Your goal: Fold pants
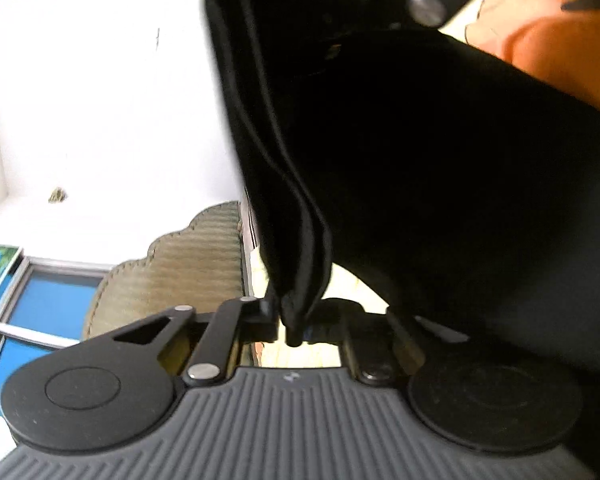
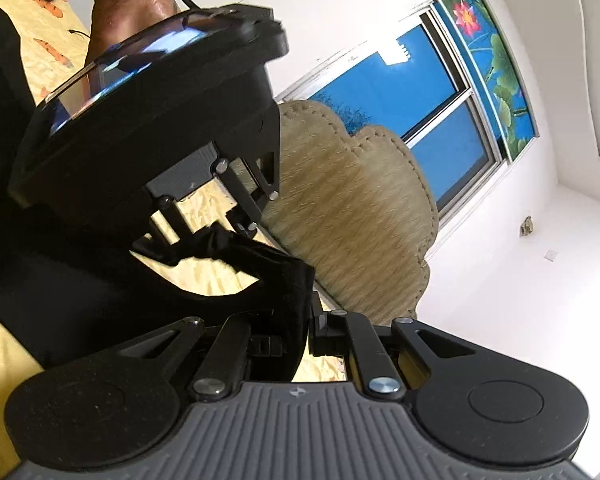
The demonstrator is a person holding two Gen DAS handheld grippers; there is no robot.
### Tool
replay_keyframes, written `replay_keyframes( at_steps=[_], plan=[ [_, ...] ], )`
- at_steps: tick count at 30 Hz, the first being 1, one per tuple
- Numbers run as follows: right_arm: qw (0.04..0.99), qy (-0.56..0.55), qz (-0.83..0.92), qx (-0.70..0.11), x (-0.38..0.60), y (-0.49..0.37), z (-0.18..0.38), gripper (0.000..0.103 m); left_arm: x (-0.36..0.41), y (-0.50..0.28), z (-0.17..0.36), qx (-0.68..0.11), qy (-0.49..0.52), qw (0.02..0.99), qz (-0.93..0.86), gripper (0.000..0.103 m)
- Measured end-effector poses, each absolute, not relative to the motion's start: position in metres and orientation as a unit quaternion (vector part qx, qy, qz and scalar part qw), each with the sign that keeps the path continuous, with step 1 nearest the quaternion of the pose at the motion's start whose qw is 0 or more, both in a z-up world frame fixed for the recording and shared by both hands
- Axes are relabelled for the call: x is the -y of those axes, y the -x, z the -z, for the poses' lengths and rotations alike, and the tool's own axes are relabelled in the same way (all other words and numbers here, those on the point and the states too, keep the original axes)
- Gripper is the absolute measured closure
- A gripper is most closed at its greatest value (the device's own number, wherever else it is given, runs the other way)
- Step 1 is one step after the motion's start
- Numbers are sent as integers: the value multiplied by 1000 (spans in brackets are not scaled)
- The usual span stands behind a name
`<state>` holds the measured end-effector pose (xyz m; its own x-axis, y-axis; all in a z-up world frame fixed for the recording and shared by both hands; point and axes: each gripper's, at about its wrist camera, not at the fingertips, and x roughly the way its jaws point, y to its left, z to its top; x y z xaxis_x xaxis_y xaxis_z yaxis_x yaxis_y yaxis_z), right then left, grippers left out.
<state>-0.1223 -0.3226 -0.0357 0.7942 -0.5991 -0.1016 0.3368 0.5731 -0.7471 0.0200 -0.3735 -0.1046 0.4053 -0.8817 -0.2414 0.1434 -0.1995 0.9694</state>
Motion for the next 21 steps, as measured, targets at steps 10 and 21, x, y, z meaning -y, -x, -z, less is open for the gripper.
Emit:
replay_keyframes(
  at_steps=[10,21],
  plan=[
    [911,306,235,-142,277,122,1,95,326,-34,72,267,-605,635,399,96],
    [935,305,119,-135,187,92,1,95,222,-76,76,188,-642,656,348,96]
  ],
)
